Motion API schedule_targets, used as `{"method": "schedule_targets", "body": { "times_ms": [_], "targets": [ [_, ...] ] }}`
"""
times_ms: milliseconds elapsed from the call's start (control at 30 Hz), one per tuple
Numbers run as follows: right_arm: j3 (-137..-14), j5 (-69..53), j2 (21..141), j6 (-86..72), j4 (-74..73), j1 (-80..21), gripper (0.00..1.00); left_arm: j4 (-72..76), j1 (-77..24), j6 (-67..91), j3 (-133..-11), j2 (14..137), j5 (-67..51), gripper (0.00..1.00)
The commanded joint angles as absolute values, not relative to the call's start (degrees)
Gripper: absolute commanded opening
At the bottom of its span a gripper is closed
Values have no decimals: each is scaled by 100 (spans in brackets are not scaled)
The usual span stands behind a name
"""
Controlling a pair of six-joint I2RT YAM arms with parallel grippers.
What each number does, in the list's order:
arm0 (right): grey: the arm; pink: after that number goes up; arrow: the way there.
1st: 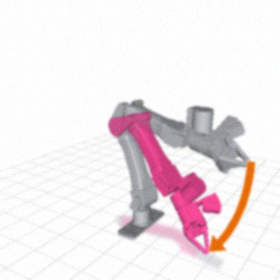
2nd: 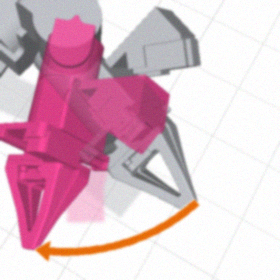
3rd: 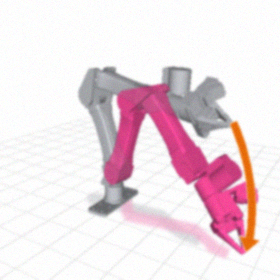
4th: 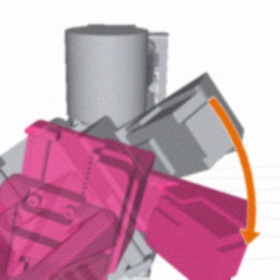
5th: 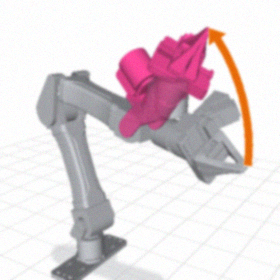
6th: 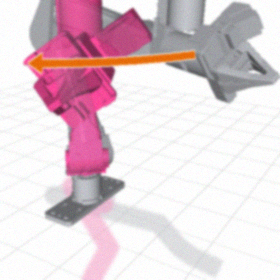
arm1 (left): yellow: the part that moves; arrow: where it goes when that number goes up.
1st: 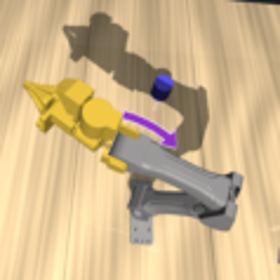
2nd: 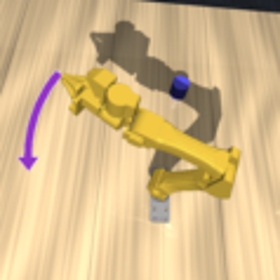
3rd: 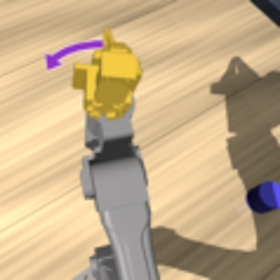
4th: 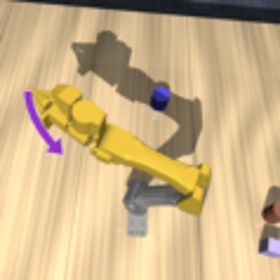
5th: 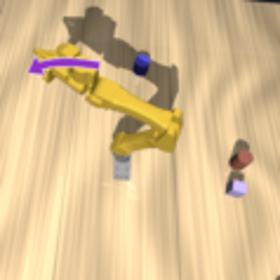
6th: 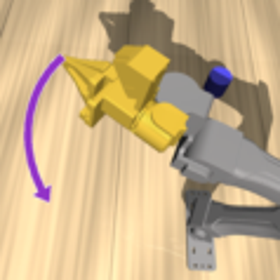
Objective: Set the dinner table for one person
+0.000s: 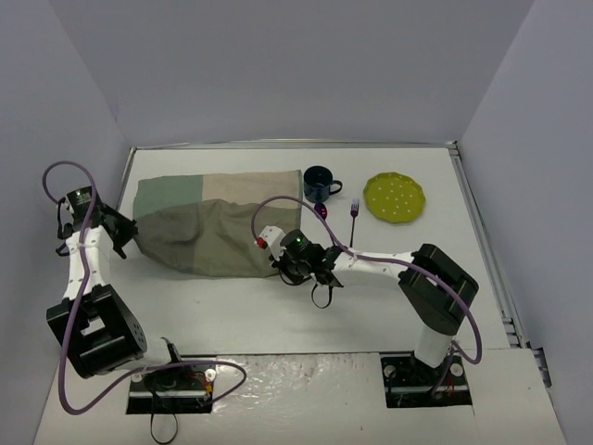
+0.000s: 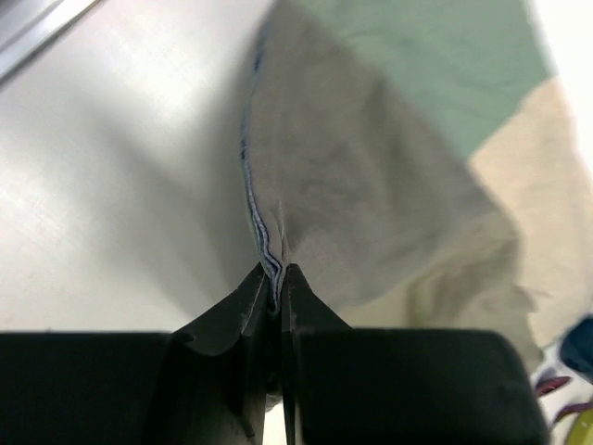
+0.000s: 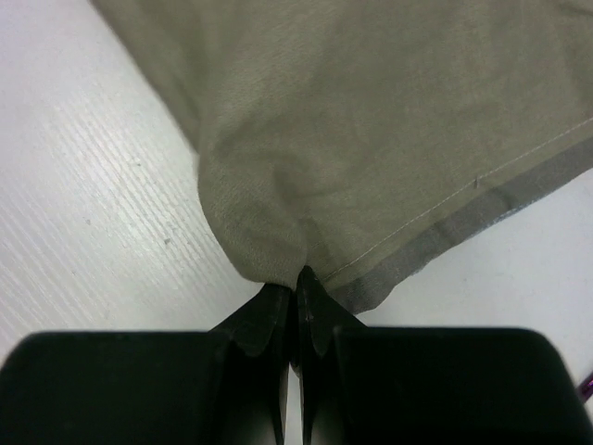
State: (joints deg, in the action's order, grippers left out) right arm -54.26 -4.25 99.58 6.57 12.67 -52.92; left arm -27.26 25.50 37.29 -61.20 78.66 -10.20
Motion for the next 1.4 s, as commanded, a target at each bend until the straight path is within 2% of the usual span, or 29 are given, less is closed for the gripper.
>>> {"method": "schedule_targets", "body": {
  "times_ms": [0, 200, 367, 667, 833, 1067, 1233, 1367],
  "targets": [
    [-6240, 33, 9277, 689, 970, -5200, 0, -3059, 2394, 3388, -7518, 8009, -1020, 0],
    [-7003, 851, 8432, 1119, 397, -5089, 0, -4084, 2487, 2902, -9186, 7870, -772, 0],
    [-7380, 1047, 7651, 1219, 109, -5080, 0, -4524, 2513, 2832, -10181, 7509, -764, 0],
    [-8044, 890, 7088, 1287, -254, -5097, 0, -4673, 2514, 2962, -10892, 7277, -808, 0],
    [-8308, 1025, 7494, 1439, -233, -5015, 0, -4621, 2514, 3013, -10763, 7399, -793, 0],
    [-8947, 510, 8394, 1415, -62, -4370, 0, -4386, 2514, 3208, -10993, 7998, -1080, 0],
    [-10464, 185, 9606, 1552, 20, -3982, 0, -4102, 2514, 3699, -11877, 9170, -1984, 0],
    [-11610, 306, 10155, 1887, 143, -3925, 0, -3704, 2526, 4194, -13093, 10000, -3031, 0]
  ]
}}
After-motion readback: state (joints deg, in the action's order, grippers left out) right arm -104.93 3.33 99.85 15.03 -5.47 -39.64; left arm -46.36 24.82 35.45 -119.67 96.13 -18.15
